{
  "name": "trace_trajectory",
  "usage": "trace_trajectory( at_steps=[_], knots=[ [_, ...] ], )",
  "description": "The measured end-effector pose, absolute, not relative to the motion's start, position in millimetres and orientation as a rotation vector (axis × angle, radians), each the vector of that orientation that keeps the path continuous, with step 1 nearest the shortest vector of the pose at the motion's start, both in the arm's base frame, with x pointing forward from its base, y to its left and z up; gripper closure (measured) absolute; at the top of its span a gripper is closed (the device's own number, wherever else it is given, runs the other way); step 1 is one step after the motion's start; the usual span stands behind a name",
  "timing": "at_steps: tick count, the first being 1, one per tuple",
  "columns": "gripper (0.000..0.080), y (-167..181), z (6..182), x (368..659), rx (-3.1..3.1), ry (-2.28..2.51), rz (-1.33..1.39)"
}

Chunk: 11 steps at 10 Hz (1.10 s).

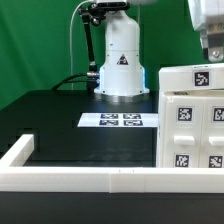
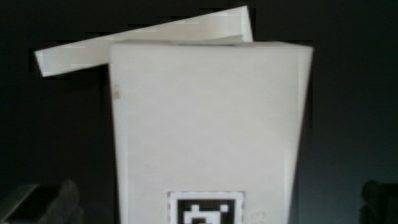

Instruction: Assemble cabinet

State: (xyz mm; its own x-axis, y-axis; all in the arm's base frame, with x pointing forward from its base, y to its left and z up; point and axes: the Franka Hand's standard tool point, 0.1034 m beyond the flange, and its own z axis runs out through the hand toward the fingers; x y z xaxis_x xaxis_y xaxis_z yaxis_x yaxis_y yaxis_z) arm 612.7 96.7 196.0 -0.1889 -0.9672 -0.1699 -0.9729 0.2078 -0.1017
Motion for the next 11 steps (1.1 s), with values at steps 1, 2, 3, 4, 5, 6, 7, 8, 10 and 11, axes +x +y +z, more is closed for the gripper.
trace_trajectory(
  at_steps=[1, 2, 3, 4, 5, 6, 7, 8, 10, 11],
  knots=[
    [0.0002, 96.6, 193.4, 612.1, -1.904, 2.25, 0.04],
    [0.0002, 97.2, 191.9, 611.4, -1.918, 2.243, 0.043],
    [0.0002, 98.2, 191.6, 610.2, -1.992, 2.189, 0.052],
    [0.0002, 98.6, 191.8, 610.6, -2.136, 2.049, 0.037],
    [0.0002, 99.0, 192.2, 610.7, -2.242, 1.932, 0.024],
    [0.0002, 99.5, 192.7, 611.4, -2.36, 1.788, 0.008],
    [0.0002, 99.5, 192.2, 612.4, -2.47, 1.633, -0.01],
    [0.0002, 99.7, 191.2, 613.0, -2.594, 1.432, -0.031],
    [0.0002, 99.4, 190.2, 612.8, -2.734, 1.149, -0.056],
    [0.0002, 98.7, 190.0, 612.8, -2.806, 0.969, -0.074]
  ],
)
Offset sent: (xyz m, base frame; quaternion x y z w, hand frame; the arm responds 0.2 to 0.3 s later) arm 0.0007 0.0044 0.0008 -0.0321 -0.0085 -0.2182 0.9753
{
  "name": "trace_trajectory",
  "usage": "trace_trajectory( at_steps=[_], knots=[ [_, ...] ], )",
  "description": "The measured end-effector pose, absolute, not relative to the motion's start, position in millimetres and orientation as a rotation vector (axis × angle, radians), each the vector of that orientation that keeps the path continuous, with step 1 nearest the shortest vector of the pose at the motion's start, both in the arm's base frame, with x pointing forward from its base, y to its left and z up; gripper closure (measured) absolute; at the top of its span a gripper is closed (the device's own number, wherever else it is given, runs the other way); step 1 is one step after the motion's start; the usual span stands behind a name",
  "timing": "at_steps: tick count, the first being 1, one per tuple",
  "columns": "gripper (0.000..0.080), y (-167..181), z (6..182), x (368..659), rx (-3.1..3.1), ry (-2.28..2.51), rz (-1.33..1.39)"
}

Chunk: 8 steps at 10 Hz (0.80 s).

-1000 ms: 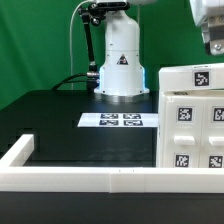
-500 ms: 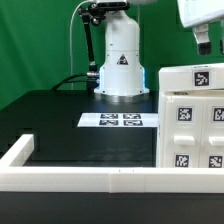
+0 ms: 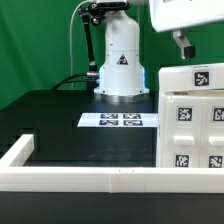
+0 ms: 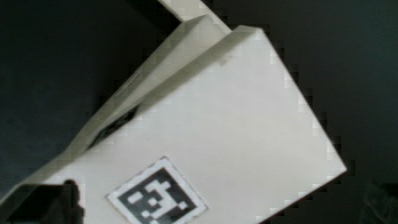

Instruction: Assemble cabinet

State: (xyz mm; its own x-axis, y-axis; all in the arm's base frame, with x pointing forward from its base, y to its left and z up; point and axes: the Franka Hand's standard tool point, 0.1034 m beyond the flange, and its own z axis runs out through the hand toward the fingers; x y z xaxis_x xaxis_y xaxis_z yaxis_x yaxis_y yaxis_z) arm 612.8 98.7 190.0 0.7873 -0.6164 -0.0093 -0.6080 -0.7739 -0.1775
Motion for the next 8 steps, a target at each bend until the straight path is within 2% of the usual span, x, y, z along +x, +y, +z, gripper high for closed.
trace_trajectory(
  at_steps=[4, 8],
  knots=[
    [0.0002, 97.8, 185.1, 612.4, -3.007, -0.024, -0.123],
    [0.0002, 94.0, 184.1, 610.5, -2.949, -0.711, -0.132]
  ],
)
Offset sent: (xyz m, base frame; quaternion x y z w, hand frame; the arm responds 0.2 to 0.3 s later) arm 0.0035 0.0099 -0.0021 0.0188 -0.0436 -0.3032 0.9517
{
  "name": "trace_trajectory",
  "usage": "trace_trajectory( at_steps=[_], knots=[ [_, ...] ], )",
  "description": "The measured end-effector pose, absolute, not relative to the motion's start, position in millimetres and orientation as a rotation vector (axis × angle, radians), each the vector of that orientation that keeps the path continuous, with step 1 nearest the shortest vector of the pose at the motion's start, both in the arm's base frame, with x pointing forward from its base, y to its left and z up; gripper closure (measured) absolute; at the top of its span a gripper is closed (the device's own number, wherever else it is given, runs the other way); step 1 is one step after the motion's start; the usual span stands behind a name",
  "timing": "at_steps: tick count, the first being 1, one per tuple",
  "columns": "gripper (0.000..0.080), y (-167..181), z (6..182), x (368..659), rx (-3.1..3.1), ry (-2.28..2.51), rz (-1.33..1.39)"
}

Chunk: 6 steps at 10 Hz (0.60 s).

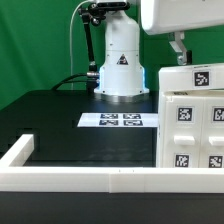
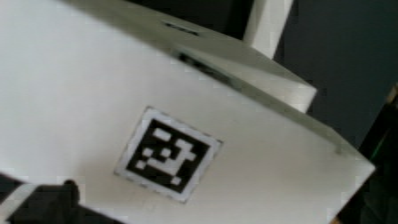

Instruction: Assemble cabinet

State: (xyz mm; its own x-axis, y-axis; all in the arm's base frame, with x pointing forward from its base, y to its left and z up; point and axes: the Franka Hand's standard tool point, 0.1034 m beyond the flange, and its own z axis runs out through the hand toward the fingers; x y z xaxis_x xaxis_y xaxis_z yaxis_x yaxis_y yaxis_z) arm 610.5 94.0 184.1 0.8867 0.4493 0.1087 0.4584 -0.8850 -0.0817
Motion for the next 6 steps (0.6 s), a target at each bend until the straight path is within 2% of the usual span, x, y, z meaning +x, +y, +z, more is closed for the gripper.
trace_trajectory(
  at_steps=[2, 6],
  knots=[
    [0.0002, 90.4, 181.8, 611.2, -2.848, -1.193, -0.125],
    [0.0002, 88.1, 178.5, 609.2, -2.64, -1.679, -0.105]
  ],
)
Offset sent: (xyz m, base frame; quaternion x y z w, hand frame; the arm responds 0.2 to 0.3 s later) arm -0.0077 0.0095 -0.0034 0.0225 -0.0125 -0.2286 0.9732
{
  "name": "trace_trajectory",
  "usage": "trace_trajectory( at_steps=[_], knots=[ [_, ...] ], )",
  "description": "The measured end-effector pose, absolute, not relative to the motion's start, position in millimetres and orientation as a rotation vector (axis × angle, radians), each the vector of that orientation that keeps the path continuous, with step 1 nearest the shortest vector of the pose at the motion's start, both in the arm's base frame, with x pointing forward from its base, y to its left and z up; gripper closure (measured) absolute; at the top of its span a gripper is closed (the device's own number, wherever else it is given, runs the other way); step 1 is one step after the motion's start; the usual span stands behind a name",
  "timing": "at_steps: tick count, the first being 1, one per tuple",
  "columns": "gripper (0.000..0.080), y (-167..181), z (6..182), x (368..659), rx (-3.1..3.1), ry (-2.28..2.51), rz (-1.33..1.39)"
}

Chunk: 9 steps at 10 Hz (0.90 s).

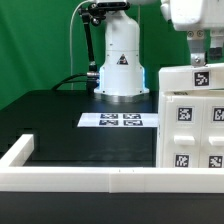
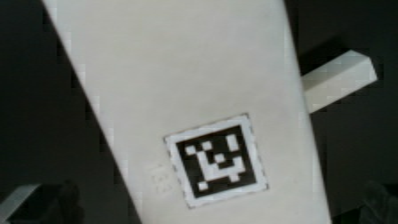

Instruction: Assemble cabinet

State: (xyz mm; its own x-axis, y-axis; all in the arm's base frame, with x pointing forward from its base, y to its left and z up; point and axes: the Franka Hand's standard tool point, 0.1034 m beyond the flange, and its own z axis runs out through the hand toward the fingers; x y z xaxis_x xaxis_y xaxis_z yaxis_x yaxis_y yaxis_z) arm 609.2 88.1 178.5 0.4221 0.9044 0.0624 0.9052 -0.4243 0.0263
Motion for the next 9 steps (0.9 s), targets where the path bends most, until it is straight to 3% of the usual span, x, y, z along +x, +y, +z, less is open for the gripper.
trace_trajectory(
  at_steps=[5, 6, 7, 8, 9],
  knots=[
    [0.0002, 85.7, 167.0, 601.9, -2.633, -1.701, -0.078],
    [0.0112, 85.6, 167.0, 601.9, -2.636, -1.697, -0.078],
    [0.0112, 85.6, 167.1, 602.2, -2.645, -1.683, -0.08],
    [0.0246, 85.0, 167.4, 603.1, -2.65, -1.68, -0.084],
    [0.0248, 83.9, 167.4, 603.2, -2.651, -1.678, -0.084]
  ],
)
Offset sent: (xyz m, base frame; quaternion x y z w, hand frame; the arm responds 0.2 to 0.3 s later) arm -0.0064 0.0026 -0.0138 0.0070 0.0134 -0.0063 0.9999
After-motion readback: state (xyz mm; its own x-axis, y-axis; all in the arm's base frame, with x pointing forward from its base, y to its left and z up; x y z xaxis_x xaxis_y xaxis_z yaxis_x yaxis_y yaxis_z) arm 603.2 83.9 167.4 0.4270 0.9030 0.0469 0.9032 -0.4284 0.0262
